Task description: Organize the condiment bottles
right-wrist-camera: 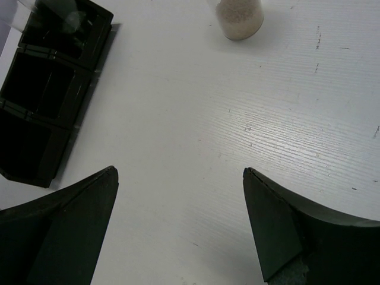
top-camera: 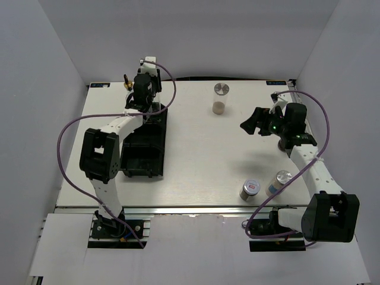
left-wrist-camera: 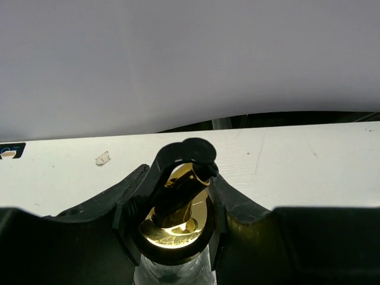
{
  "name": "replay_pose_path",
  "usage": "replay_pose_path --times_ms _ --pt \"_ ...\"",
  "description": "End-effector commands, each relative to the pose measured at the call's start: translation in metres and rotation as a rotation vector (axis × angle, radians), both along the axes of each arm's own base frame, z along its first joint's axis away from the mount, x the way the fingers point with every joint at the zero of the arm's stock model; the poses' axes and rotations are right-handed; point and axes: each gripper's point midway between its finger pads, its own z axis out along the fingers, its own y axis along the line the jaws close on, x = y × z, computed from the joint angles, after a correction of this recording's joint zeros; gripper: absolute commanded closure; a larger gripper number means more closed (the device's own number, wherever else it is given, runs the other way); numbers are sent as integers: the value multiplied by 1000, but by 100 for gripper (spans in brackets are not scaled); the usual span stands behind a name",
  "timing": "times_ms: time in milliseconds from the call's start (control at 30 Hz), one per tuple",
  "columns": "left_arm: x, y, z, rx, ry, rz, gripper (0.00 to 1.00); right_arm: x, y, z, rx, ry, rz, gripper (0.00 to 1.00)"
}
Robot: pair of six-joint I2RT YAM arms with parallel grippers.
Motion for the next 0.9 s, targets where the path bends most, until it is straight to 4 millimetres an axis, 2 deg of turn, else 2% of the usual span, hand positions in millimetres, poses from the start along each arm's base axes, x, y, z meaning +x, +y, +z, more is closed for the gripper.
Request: replay_pose_path --times_ms 0,33,67,100,200,233,267,467,500,567,667,867 --pt "-19 13 53 -70 -120 30 61 9 1 25 -38 -85 15 11" --pt "-22 14 56 -75 -128 33 46 9 2 23 -57 -78 6 10" --pt "-24 16 55 -85 -128 41 36 10 2 23 -70 -75 3 11" --pt "-27 17 49 -84 -121 49 36 11 2 26 -81 -81 3 11" --pt "-32 18 51 -97 -113 44 29 8 6 23 -90 -68 6 11" --pt "-32 17 52 -100 -111 38 10 8 6 23 -91 -69 4 10" --pt "-34 16 57 -108 -115 31 3 7 6 24 -92 -74 3 11" --pt "-46 15 83 -142 -124 10 2 6 4 27 -149 -89 -10 11" --pt "-53 15 96 -156 -148 -2 2 4 6 25 -162 -81 -8 11" --pt "-60 9 109 -163 -161 -40 2 3 5 24 -188 -85 -16 11" --pt "-72 6 133 -186 -181 -77 2 2 10 25 -192 -87 3 11" --pt "-95 6 161 -231 -188 -107 2 1 23 28 -207 -97 51 11"
